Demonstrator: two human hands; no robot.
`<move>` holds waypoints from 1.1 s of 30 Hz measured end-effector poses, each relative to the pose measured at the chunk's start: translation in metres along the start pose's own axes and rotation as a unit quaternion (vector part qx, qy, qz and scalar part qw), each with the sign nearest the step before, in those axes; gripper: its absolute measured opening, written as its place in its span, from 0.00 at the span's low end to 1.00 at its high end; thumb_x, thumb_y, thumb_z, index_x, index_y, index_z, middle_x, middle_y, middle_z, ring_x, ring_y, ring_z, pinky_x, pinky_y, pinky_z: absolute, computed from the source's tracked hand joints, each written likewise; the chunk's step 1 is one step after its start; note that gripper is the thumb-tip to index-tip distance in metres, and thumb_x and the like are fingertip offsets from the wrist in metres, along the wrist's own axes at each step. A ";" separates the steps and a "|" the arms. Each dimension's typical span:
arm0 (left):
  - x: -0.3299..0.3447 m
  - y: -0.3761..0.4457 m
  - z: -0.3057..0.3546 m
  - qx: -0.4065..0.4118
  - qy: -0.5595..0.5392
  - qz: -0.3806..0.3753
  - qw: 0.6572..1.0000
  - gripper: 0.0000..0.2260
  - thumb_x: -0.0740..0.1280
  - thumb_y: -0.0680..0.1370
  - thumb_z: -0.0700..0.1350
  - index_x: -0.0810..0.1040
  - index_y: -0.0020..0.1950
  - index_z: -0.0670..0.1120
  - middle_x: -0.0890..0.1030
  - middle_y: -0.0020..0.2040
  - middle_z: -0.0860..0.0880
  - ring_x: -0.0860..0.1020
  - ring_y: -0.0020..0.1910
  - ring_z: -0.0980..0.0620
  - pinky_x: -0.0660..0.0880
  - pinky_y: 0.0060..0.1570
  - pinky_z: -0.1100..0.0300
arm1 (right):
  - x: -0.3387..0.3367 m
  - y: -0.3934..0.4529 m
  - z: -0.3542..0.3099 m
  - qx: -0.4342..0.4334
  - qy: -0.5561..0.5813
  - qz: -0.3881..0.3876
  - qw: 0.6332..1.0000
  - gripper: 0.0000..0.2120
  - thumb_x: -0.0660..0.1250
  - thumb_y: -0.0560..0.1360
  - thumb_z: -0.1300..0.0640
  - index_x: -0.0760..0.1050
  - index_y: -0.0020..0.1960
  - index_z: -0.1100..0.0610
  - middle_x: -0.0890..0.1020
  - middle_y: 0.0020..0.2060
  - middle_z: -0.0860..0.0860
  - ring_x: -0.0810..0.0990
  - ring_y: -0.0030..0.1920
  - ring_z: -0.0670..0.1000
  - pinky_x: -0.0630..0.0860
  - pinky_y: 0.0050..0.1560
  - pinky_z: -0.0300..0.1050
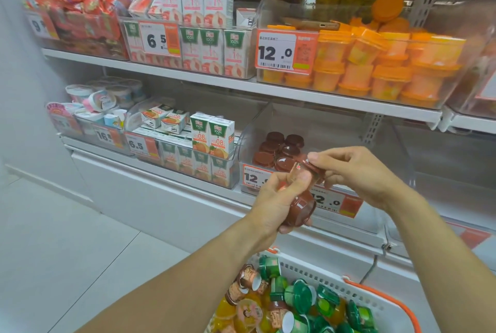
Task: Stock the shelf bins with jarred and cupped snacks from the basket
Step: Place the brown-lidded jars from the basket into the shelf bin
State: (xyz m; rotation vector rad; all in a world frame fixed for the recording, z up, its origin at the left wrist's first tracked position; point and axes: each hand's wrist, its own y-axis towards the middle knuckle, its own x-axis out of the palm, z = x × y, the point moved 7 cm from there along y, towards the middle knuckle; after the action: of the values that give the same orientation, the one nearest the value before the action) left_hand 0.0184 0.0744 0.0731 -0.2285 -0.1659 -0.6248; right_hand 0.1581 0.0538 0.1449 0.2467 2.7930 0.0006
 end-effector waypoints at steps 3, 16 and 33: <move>-0.005 0.003 -0.005 -0.041 -0.026 0.015 0.999 0.23 0.64 0.79 0.62 0.71 0.60 0.43 0.81 0.38 0.44 0.81 0.31 0.45 0.54 0.19 0.65 | -0.006 0.016 0.005 0.010 -0.007 0.021 1.000 0.15 0.73 0.73 0.46 0.86 0.46 0.59 0.86 0.41 0.61 0.83 0.42 0.57 0.80 0.49 0.50; -0.060 0.005 -0.001 -0.077 -0.130 0.126 0.980 0.14 0.54 0.81 0.41 0.76 0.42 0.39 0.81 0.31 0.43 0.78 0.28 0.44 0.55 0.19 0.64 | -0.007 0.121 0.028 0.007 -0.121 0.140 0.983 0.07 0.75 0.73 0.48 0.84 0.44 0.52 0.85 0.35 0.49 0.84 0.34 0.43 0.79 0.37 0.37; -0.103 0.016 0.005 -0.070 -0.265 0.109 0.956 0.19 0.54 0.83 0.43 0.78 0.44 0.32 0.77 0.38 0.34 0.78 0.34 0.38 0.80 0.25 0.53 | 0.019 0.244 0.046 -0.002 -0.387 0.179 0.905 0.13 0.69 0.78 0.50 0.81 0.59 0.55 0.83 0.59 0.53 0.80 0.58 0.55 0.68 0.53 0.38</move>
State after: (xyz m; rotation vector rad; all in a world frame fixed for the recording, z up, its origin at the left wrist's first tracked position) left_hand -0.0546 0.1460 0.0526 -0.5424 -0.6064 -0.3442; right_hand 0.1974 0.2962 0.1027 0.6053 1.9262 -0.0039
